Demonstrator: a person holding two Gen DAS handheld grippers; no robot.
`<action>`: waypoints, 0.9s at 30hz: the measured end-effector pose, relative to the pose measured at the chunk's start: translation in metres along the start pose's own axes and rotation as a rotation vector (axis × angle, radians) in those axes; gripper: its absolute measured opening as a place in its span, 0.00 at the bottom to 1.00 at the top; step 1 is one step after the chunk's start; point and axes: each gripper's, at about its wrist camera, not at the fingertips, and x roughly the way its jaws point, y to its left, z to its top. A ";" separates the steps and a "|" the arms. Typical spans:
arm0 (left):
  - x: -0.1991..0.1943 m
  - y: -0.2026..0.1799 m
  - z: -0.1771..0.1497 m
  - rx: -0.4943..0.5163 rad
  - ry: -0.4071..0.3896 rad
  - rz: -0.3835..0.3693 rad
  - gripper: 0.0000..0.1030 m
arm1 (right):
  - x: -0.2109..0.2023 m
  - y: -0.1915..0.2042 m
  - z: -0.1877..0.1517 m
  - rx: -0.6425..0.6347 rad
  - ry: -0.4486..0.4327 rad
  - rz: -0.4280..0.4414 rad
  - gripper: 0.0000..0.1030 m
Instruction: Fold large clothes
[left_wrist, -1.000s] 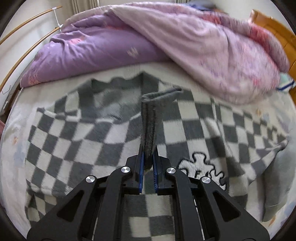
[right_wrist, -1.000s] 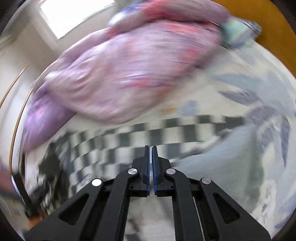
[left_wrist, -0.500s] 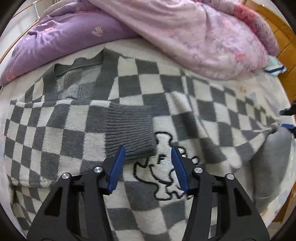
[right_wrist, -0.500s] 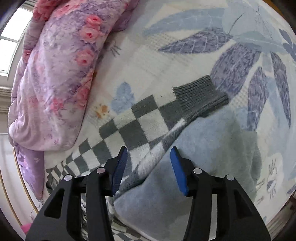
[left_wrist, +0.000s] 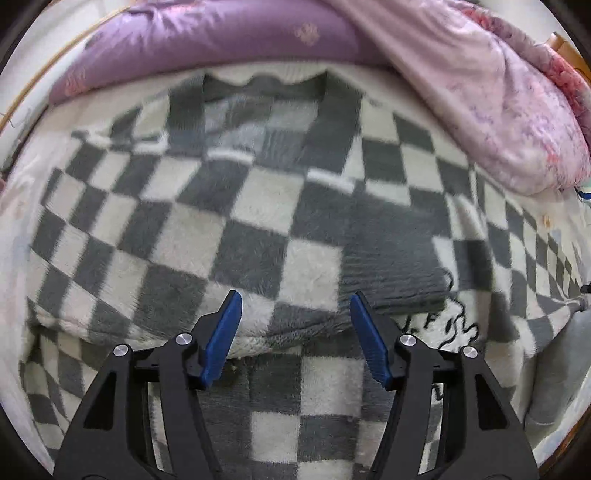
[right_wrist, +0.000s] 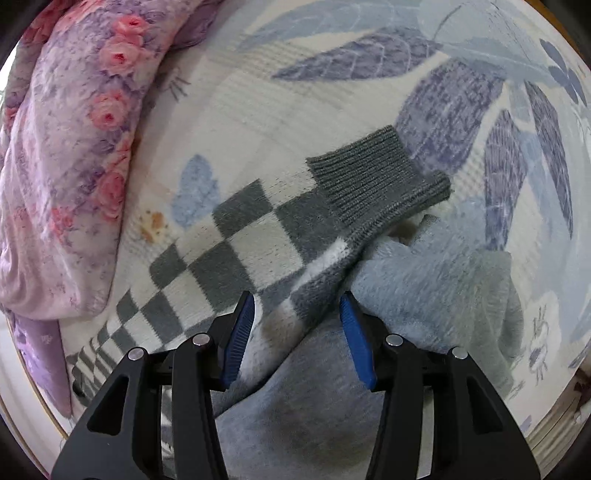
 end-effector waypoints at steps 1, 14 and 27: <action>0.007 0.001 -0.002 0.002 0.017 -0.002 0.61 | 0.005 0.000 0.001 0.002 -0.028 0.027 0.47; -0.008 0.044 -0.004 -0.061 0.011 -0.203 0.63 | -0.059 0.053 -0.066 -0.295 -0.456 0.064 0.11; -0.080 0.199 0.008 -0.215 -0.100 -0.126 0.63 | -0.100 0.285 -0.324 -0.870 -0.543 0.383 0.10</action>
